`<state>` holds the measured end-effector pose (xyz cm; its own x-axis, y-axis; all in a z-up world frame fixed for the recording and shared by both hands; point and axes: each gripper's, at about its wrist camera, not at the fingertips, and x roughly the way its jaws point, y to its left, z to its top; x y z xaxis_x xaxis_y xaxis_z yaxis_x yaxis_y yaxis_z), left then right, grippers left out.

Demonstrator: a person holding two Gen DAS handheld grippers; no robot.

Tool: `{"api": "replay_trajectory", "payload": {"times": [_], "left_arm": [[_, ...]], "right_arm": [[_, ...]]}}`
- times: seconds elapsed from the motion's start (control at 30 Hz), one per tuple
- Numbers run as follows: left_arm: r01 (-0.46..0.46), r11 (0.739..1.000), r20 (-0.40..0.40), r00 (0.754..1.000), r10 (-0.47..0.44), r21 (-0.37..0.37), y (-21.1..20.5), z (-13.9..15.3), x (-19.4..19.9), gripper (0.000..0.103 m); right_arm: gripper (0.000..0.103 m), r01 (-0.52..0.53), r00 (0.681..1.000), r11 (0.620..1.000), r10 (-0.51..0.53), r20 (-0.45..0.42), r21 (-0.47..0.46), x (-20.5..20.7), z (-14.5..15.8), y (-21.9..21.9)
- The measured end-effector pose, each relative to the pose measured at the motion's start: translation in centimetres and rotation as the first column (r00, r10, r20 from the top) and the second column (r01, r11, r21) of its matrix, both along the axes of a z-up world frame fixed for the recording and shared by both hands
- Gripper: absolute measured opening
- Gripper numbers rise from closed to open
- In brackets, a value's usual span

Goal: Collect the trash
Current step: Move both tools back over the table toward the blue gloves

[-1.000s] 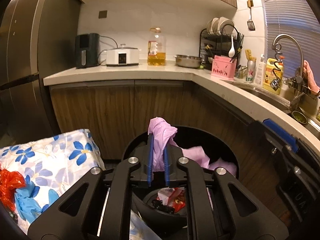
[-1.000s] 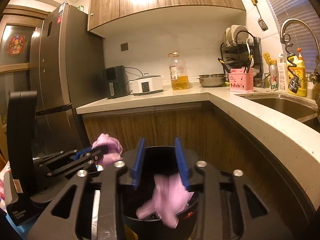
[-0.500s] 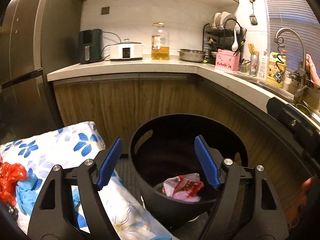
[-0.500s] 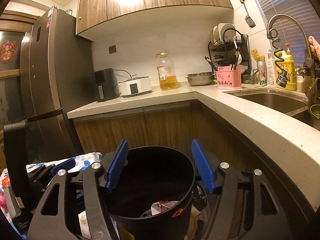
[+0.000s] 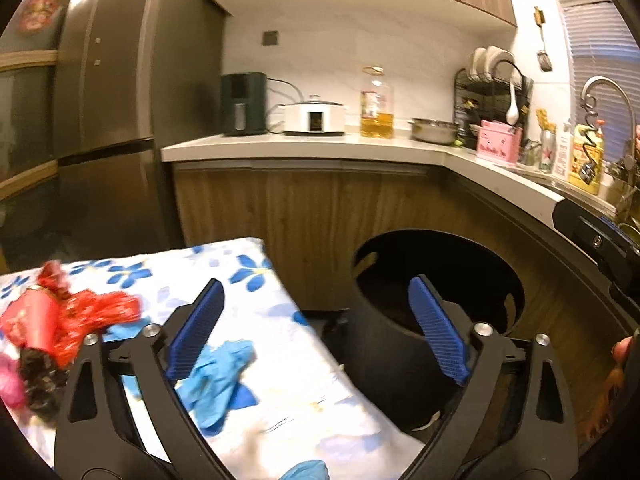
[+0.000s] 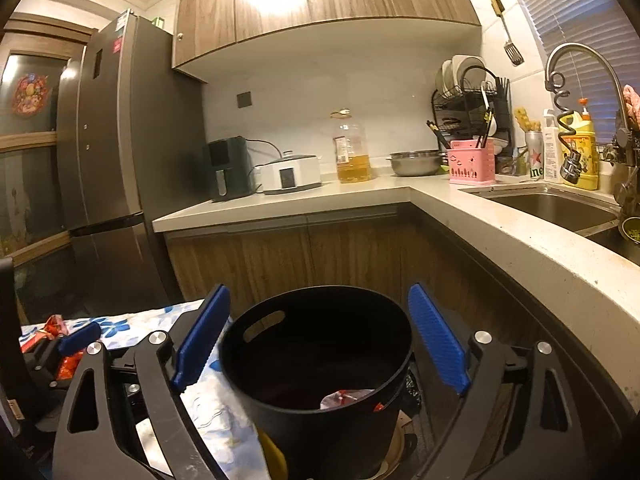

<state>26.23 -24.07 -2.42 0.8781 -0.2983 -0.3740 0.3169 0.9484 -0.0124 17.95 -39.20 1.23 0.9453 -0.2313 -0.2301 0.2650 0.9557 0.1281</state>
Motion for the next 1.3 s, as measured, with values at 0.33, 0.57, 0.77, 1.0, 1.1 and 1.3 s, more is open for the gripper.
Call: {"api": "replay_trajectory", "payload": {"times": [0.33,0.57,0.77,1.0,1.1,1.3], "left_arm": [[-0.107,0.994,-0.017,0.994,0.107,-0.034,5.2,0.8,-3.6,0.097],[-0.138,0.989,-0.016,0.990,0.137,-0.050,8.2,1.2,-5.9,0.098],[-0.170,0.984,-0.001,0.985,0.170,-0.062,10.1,1.8,-7.1,0.098],[-0.221,0.973,0.019,0.975,0.222,-0.059,12.7,1.5,-8.6,0.098],[-0.243,0.967,0.013,0.970,0.244,-0.071,14.2,1.1,-8.8,0.098],[-0.302,0.948,0.005,0.953,0.304,-0.097,17.5,0.3,-8.7,0.098]], "right_arm": [[0.089,-0.032,0.999,0.999,0.032,-0.008,-0.031,-2.6,0.0,4.0],[0.096,-0.053,0.999,0.997,0.052,-0.010,-0.050,-4.0,-0.1,6.6],[0.096,-0.071,0.997,0.997,0.071,-0.003,-0.042,-4.8,0.1,8.1],[0.096,-0.109,0.994,0.993,0.109,-0.021,-0.037,-4.5,-0.6,10.0],[0.096,-0.117,0.993,0.992,0.116,-0.027,-0.037,-4.1,-1.1,10.9],[0.096,-0.137,0.989,0.990,0.135,-0.054,-0.032,-2.8,-2.6,12.5]]}}
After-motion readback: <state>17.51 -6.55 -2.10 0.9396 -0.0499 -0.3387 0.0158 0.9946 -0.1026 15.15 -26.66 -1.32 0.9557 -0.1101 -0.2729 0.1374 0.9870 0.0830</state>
